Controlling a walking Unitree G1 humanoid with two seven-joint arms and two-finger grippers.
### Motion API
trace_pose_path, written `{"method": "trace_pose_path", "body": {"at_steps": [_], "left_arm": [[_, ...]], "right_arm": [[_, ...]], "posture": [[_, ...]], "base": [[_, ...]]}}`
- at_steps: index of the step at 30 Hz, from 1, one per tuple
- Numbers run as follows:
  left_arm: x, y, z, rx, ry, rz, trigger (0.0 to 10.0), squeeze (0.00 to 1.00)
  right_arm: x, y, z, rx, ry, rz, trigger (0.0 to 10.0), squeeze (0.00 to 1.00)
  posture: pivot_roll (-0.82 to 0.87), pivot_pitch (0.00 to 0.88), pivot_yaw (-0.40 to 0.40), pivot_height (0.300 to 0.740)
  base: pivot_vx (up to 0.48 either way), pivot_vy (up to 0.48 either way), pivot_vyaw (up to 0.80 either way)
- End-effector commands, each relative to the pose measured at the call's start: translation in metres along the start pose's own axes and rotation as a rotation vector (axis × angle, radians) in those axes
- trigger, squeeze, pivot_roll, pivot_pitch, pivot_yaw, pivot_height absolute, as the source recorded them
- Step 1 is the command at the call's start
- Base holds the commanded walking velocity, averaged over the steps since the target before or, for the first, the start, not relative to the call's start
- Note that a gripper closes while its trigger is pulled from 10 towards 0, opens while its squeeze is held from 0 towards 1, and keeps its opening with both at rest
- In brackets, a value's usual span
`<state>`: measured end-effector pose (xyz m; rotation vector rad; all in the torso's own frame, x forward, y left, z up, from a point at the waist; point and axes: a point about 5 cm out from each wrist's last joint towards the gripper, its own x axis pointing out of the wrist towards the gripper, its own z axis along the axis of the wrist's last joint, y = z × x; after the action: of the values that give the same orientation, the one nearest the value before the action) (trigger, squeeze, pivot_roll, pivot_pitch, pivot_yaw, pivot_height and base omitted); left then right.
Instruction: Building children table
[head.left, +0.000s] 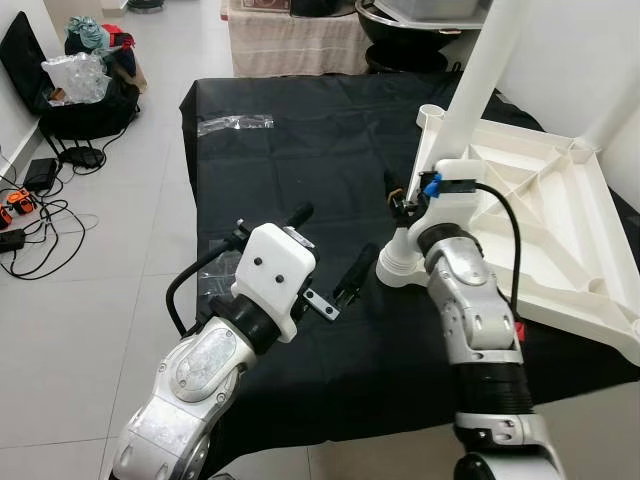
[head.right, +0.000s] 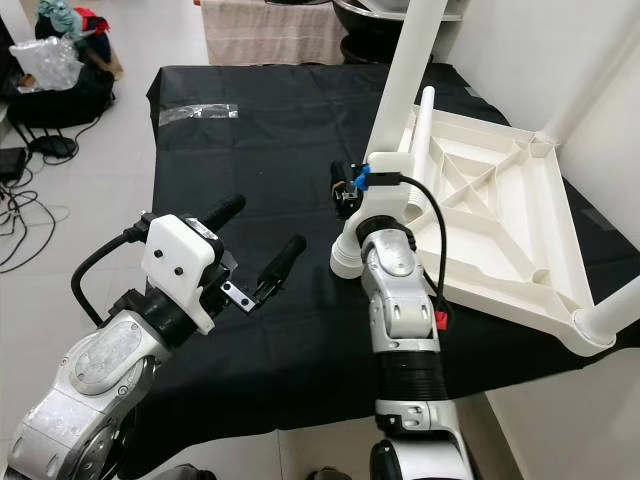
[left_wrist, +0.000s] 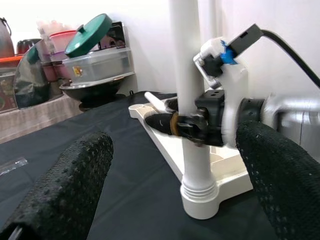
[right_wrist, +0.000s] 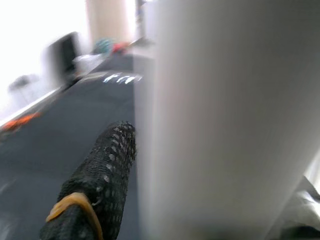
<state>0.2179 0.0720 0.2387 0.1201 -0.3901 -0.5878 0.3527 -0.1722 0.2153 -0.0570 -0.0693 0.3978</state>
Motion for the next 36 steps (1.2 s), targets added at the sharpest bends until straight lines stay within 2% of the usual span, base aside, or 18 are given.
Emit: {"method": "trace_pose_path", "body": {"at_steps": [1,2,3,4,6,10,15,16,17,22,29,30,31,32,33,34,35,36], "left_arm": [[0.000,0.000,-0.002,0.001,0.003,-0.003,10.0,0.00],[0.000,0.000,-0.002,0.001,0.003,-0.003,10.0,0.00],[-0.001,0.000,-0.002,0.002,0.002,-0.002,10.0,0.00],[-0.001,0.000,-0.002,0.002,0.002,-0.001,10.0,0.00],[-0.001,-0.001,-0.002,0.002,0.002,-0.002,10.0,0.00],[-0.001,-0.001,-0.001,0.002,0.002,-0.003,10.0,0.00],[0.000,-0.001,-0.001,0.006,0.001,-0.003,10.0,0.00],[0.000,-0.001,0.000,0.006,-0.001,-0.006,10.0,0.00],[0.001,-0.002,0.000,0.006,-0.004,-0.008,10.0,0.00],[0.002,-0.002,0.001,0.005,-0.006,-0.010,10.0,0.00],[0.002,-0.002,0.001,0.004,-0.007,-0.009,10.0,0.00],[0.003,-0.002,0.001,0.003,-0.010,-0.009,10.0,0.00],[0.003,-0.002,0.001,0.003,-0.010,-0.009,10.0,0.00],[0.003,-0.002,0.001,0.001,-0.012,-0.011,10.0,0.00],[0.003,-0.002,0.001,0.001,-0.012,-0.011,10.0,0.00],[0.004,-0.002,0.001,0.000,-0.014,-0.013,10.0,0.00],[0.004,-0.002,0.001,0.000,-0.014,-0.013,10.0,0.00],[0.004,-0.003,0.001,-0.001,-0.015,-0.016,10.0,0.00]], "right_arm": [[-0.006,-0.001,-0.002,0.100,0.048,0.297,10.0,0.00],[-0.006,-0.001,-0.002,0.100,0.048,0.297,10.0,0.00],[-0.008,-0.001,0.000,0.135,0.050,0.397,10.0,0.00],[-0.009,-0.001,0.001,0.155,0.050,0.447,10.0,0.00],[-0.004,-0.002,0.000,0.136,0.068,0.530,10.0,0.00],[0.007,-0.007,-0.003,0.094,0.089,0.508,10.0,0.00],[0.020,-0.009,0.001,0.130,0.071,0.497,10.0,0.00],[0.025,-0.011,0.001,0.171,0.061,0.475,0.0,0.00],[0.028,-0.011,0.001,0.198,0.054,0.467,0.0,0.00],[0.027,-0.013,-0.002,0.213,0.046,0.463,0.0,0.00],[0.019,-0.017,-0.007,0.199,0.036,0.427,0.0,0.00],[0.014,-0.017,-0.011,0.168,0.024,0.365,0.0,0.00],[0.014,-0.017,-0.011,0.168,0.024,0.365,0.0,0.00],[0.011,-0.014,-0.017,0.101,0.038,0.170,0.0,0.00],[0.011,-0.014,-0.017,0.101,0.038,0.170,0.0,0.00],[0.009,-0.014,-0.020,0.055,0.034,0.032,0.0,0.00],[0.009,-0.014,-0.020,0.055,0.034,0.032,0.0,0.00],[0.004,-0.016,-0.023,-0.005,0.049,-0.164,0.0,0.00]], "posture": [[0.07,0.092,-0.085,0.740],[0.07,0.092,-0.085,0.740],[0.07,0.092,-0.085,0.740],[0.07,0.092,-0.085,0.740],[0.08,0.093,-0.084,0.740],[0.09,0.093,-0.087,0.740],[0.09,0.092,-0.087,0.740],[0.10,0.092,-0.086,0.740],[0.09,0.091,-0.085,0.740],[0.09,0.091,-0.085,0.740],[0.09,0.092,-0.083,0.740],[0.08,0.092,-0.087,0.740],[0.08,0.092,-0.087,0.740],[0.07,0.093,-0.079,0.740],[0.07,0.093,-0.079,0.740],[0.07,0.093,-0.079,0.740],[0.07,0.093,-0.079,0.740],[0.07,0.091,-0.077,0.740]], "base": [[0.000,0.000,0.00],[0.000,0.000,0.00],[0.000,0.000,0.00],[0.000,0.000,0.00],[0.000,0.000,0.00],[0.000,0.000,0.00],[0.000,0.000,0.00],[0.000,0.000,0.00],[0.000,0.000,0.00],[0.000,0.000,0.00],[0.000,0.000,0.00],[0.000,0.000,0.00],[0.000,0.000,0.00],[0.000,0.000,0.00],[0.000,0.000,0.00],[0.000,0.000,0.00],[0.000,0.000,0.00],[0.000,0.000,0.00]]}}
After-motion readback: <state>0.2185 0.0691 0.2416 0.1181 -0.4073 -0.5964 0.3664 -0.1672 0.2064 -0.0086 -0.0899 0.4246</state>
